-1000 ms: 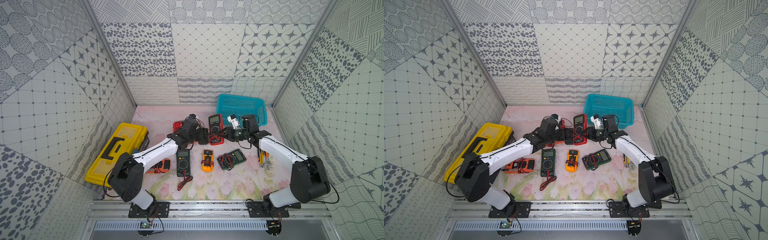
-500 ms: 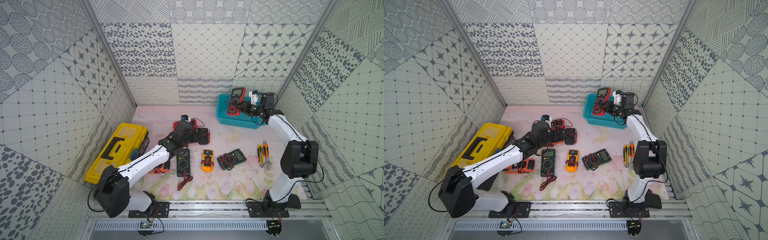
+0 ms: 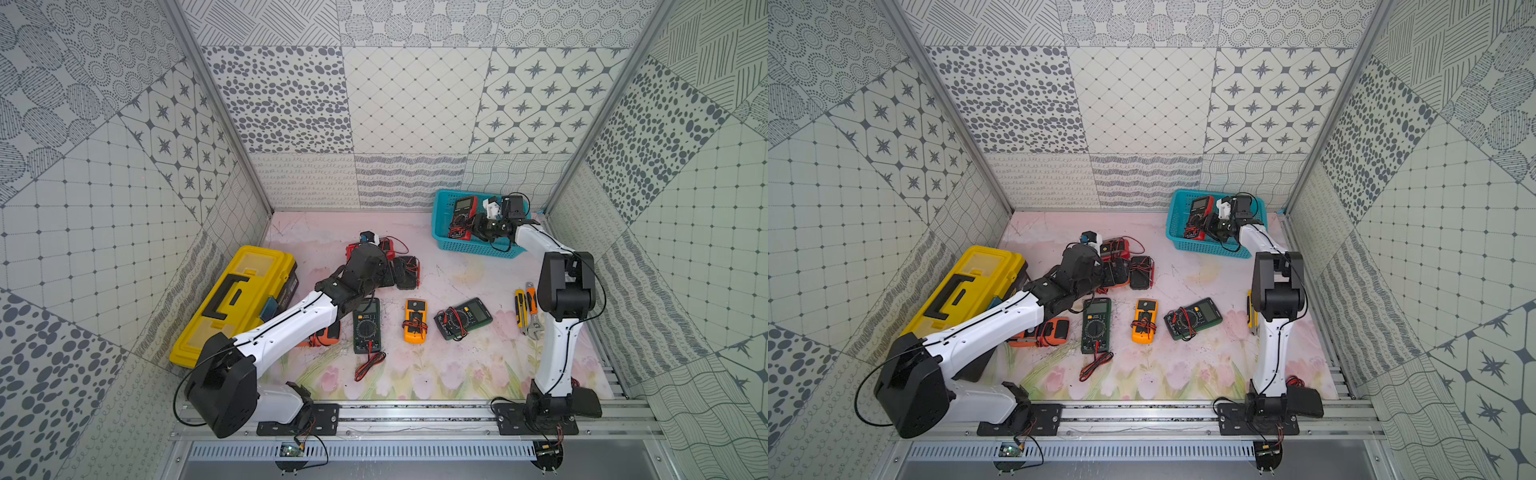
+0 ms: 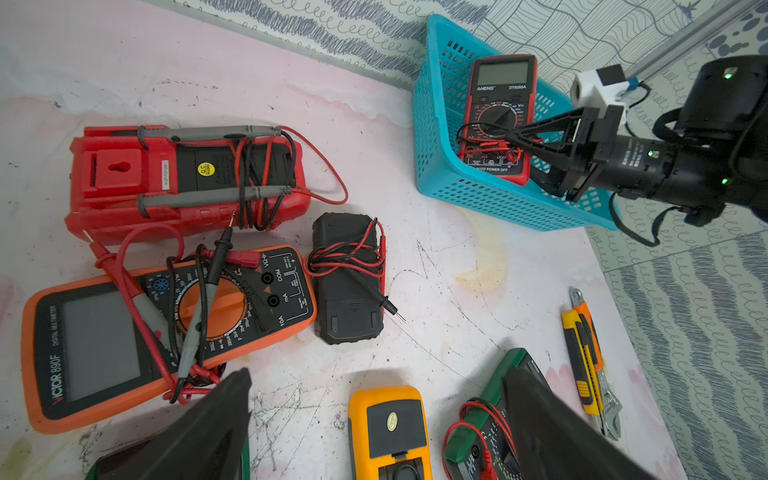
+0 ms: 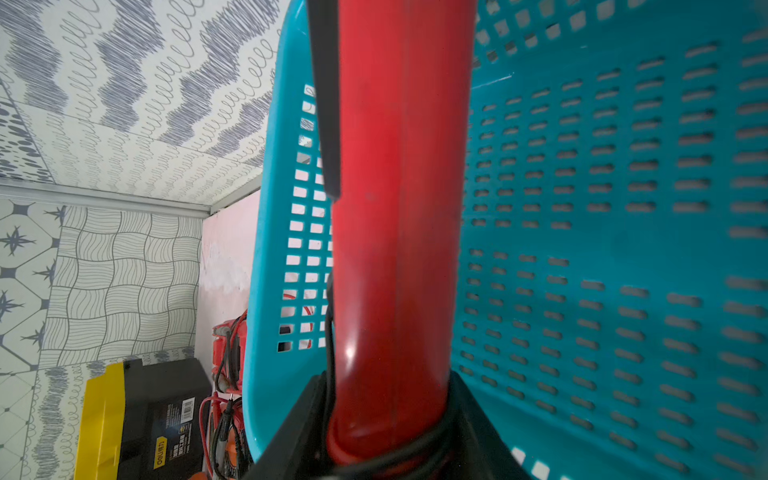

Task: Put the multimeter into the basket
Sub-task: Move the basket to the center of the board.

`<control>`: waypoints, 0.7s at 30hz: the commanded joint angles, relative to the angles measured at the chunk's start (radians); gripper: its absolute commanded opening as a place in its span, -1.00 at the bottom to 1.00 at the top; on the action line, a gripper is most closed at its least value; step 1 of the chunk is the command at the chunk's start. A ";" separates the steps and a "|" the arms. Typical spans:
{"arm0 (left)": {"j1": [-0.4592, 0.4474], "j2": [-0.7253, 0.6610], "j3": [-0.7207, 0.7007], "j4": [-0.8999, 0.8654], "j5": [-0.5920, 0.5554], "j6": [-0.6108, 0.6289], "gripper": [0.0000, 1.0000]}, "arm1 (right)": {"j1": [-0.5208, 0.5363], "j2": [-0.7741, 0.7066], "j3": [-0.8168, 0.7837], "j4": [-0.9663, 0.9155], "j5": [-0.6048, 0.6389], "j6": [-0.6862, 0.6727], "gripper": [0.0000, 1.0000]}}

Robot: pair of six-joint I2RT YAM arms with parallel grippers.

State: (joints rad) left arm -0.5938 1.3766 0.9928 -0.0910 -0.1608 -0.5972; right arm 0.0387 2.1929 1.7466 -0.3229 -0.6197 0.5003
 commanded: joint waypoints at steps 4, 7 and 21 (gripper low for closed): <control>0.002 0.018 0.017 -0.010 -0.011 0.019 0.98 | 0.026 0.009 0.001 0.079 -0.127 0.068 -1.00; 0.002 0.021 0.018 -0.014 -0.013 0.022 0.98 | 0.029 -0.028 -0.089 0.143 -0.164 0.122 -1.00; 0.002 0.028 0.016 -0.011 -0.017 0.024 0.98 | 0.085 -0.105 -0.237 0.035 -0.242 0.069 -1.00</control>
State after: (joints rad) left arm -0.5934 1.3975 1.0008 -0.1020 -0.1638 -0.5968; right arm 0.1043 2.1433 1.5093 -0.3038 -0.8043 0.6079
